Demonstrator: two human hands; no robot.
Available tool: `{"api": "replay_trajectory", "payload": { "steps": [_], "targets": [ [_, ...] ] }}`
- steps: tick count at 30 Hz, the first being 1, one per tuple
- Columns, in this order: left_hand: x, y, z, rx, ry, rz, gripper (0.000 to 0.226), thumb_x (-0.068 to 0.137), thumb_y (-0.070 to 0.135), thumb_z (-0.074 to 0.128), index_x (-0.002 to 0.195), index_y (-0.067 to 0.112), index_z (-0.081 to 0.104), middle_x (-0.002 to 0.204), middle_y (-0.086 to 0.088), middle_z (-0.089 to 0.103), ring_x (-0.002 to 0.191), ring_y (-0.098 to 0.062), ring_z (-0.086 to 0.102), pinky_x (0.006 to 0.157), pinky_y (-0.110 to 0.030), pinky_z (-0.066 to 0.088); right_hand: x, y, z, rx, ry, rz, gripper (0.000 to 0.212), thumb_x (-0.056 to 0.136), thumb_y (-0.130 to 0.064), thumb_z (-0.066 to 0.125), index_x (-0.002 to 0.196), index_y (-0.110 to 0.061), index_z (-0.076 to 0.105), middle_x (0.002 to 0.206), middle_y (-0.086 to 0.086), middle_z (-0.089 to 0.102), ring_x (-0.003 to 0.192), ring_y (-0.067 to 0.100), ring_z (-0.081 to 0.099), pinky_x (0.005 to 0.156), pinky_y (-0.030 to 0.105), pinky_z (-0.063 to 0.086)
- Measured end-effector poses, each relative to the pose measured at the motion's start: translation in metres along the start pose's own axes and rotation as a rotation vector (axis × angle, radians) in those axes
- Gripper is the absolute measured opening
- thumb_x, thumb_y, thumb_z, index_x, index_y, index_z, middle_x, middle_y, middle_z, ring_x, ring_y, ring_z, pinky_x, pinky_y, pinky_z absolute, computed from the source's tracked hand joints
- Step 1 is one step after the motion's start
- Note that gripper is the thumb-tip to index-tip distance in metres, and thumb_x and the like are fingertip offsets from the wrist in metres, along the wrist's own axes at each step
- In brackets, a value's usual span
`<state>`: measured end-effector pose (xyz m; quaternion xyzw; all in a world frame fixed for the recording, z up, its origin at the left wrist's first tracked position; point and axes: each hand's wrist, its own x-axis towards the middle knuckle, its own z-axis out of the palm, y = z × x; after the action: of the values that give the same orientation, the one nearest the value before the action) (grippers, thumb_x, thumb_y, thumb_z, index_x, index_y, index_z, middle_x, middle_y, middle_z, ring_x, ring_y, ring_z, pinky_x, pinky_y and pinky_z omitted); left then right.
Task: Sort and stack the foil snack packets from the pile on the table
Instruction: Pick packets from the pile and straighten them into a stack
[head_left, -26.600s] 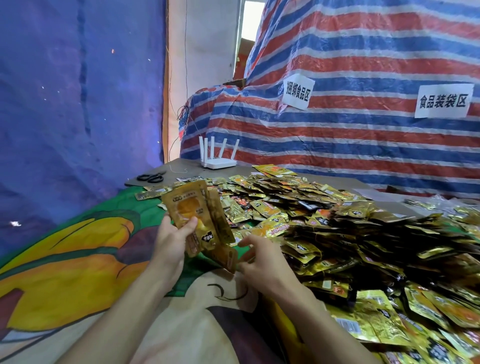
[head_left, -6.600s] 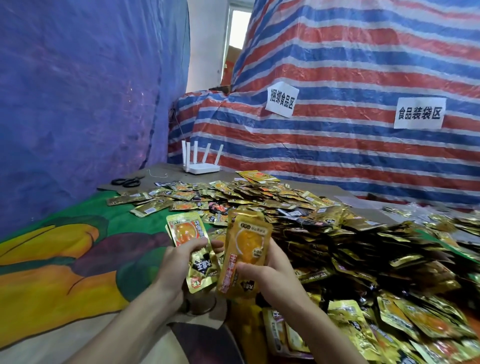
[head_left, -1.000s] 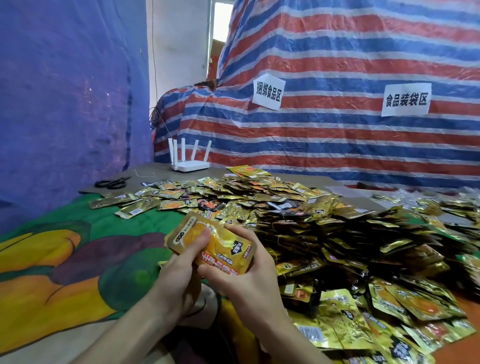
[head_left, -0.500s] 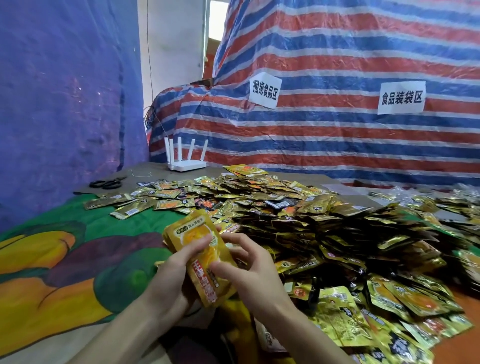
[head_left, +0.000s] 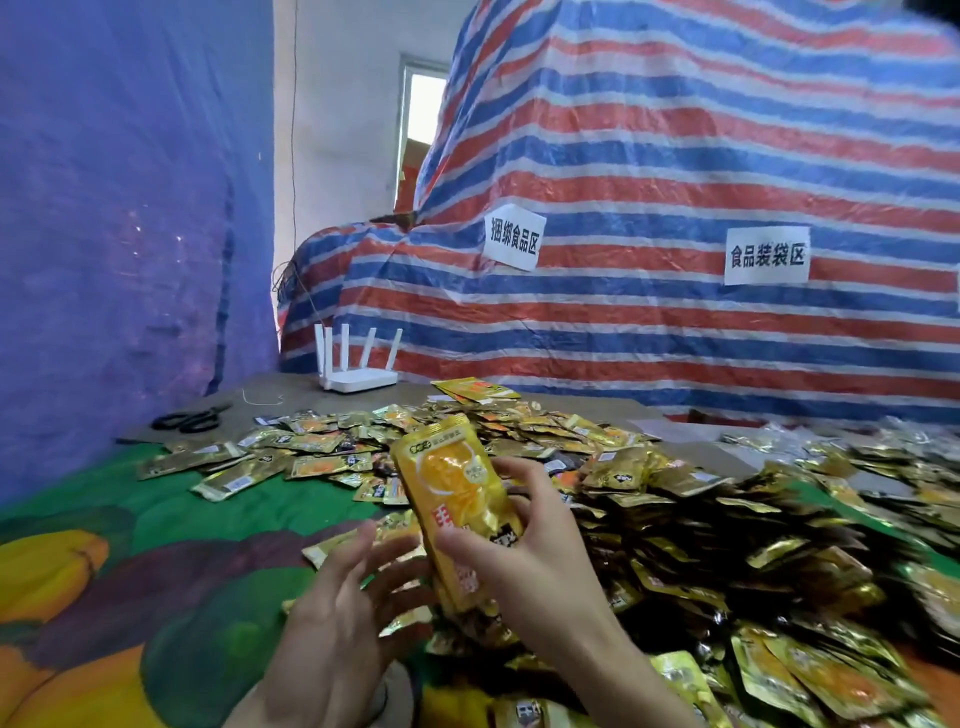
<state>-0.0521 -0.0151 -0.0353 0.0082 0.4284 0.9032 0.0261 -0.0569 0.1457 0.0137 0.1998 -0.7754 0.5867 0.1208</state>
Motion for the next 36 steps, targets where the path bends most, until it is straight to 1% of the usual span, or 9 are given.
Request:
{"api": "replay_trajectory", "payload": {
  "steps": [3,7,15,19,23,26,28,32,36],
  "targets": [
    [0.002,0.01,-0.004,-0.085,0.072,-0.034,0.059,0.075,0.047,0.055,0.105,-0.002,0.066,0.08,-0.017,0.068,0.065,-0.031,0.06,0.065,-0.039,0.041,0.035,-0.014,-0.02,-0.2,0.028,0.042,0.056,0.078,-0.029,0.079,0.115,-0.043,0.04,0.086,-0.017,0.068,0.082,0.0,0.068,0.062,0.016,0.052],
    [0.002,0.013,-0.004,-0.105,0.209,0.034,0.048,0.096,0.041,0.045,0.095,-0.003,0.063,0.066,-0.015,0.062,0.063,-0.029,0.051,0.062,-0.036,0.035,0.09,-0.019,-0.042,-0.593,0.043,0.183,0.054,0.075,-0.053,0.065,0.116,-0.027,0.041,0.087,-0.005,0.066,0.08,0.013,0.066,0.08,0.041,0.056],
    [-0.005,0.015,0.003,0.399,0.367,0.375,0.015,0.094,0.003,0.056,0.083,-0.001,0.066,0.059,-0.005,0.064,0.053,-0.02,0.054,0.053,-0.032,0.038,0.142,0.017,-0.061,-1.234,-0.227,0.484,0.036,0.092,-0.04,0.043,0.08,-0.015,0.067,0.104,0.004,0.065,0.079,0.017,0.055,0.082,0.034,0.045],
    [0.016,0.039,0.01,0.76,0.164,0.403,0.015,0.092,0.003,0.059,0.08,0.006,0.067,0.064,0.001,0.062,0.057,-0.01,0.054,0.053,-0.019,0.044,0.156,0.012,-0.055,-1.247,-0.289,0.538,0.03,0.094,-0.035,0.043,0.087,-0.013,0.062,0.098,0.006,0.064,0.077,0.019,0.058,0.073,0.029,0.045],
    [0.068,0.07,-0.013,1.42,0.105,0.513,0.009,0.095,0.02,0.059,0.087,0.023,0.06,0.086,0.009,0.063,0.08,-0.01,0.059,0.076,-0.032,0.051,0.181,0.01,-0.03,-1.203,-0.262,0.349,0.02,0.09,-0.028,0.05,0.099,-0.011,0.056,0.104,0.006,0.058,0.094,0.024,0.06,0.084,0.034,0.052],
    [0.114,0.083,-0.044,2.06,0.124,0.575,0.012,0.093,0.03,0.055,0.104,0.028,0.054,0.111,0.008,0.057,0.103,-0.013,0.052,0.103,-0.037,0.04,0.198,0.017,0.0,-1.13,-0.301,0.217,0.014,0.088,-0.023,0.05,0.079,-0.013,0.051,0.085,0.003,0.057,0.081,0.019,0.058,0.07,0.03,0.048],
    [0.14,0.087,-0.062,2.194,0.165,0.469,0.026,0.09,0.029,0.056,0.116,0.027,0.055,0.121,0.004,0.054,0.113,-0.016,0.05,0.106,-0.037,0.034,0.21,0.026,0.024,-1.141,-0.374,0.188,0.016,0.089,-0.023,0.051,0.076,-0.014,0.049,0.083,0.002,0.056,0.077,0.018,0.057,0.069,0.031,0.047],
    [0.184,0.086,-0.086,2.164,0.277,0.324,0.045,0.086,0.039,0.061,0.129,0.028,0.052,0.133,0.002,0.053,0.123,-0.02,0.048,0.108,-0.042,0.035,0.233,0.056,0.06,-1.241,-0.533,0.142,0.04,0.093,-0.039,0.057,0.123,-0.012,0.058,0.133,0.012,0.059,0.118,0.031,0.058,0.1,0.046,0.051],
    [0.217,0.078,-0.101,2.121,0.317,0.195,0.064,0.086,0.06,0.061,0.139,0.027,0.047,0.143,-0.003,0.047,0.132,-0.027,0.045,0.114,-0.05,0.032,0.247,0.085,0.078,-1.166,-0.694,0.269,0.097,0.081,-0.061,0.072,0.159,-0.029,0.024,0.164,0.004,0.029,0.146,0.034,0.036,0.115,0.053,0.037]
  ]
}}
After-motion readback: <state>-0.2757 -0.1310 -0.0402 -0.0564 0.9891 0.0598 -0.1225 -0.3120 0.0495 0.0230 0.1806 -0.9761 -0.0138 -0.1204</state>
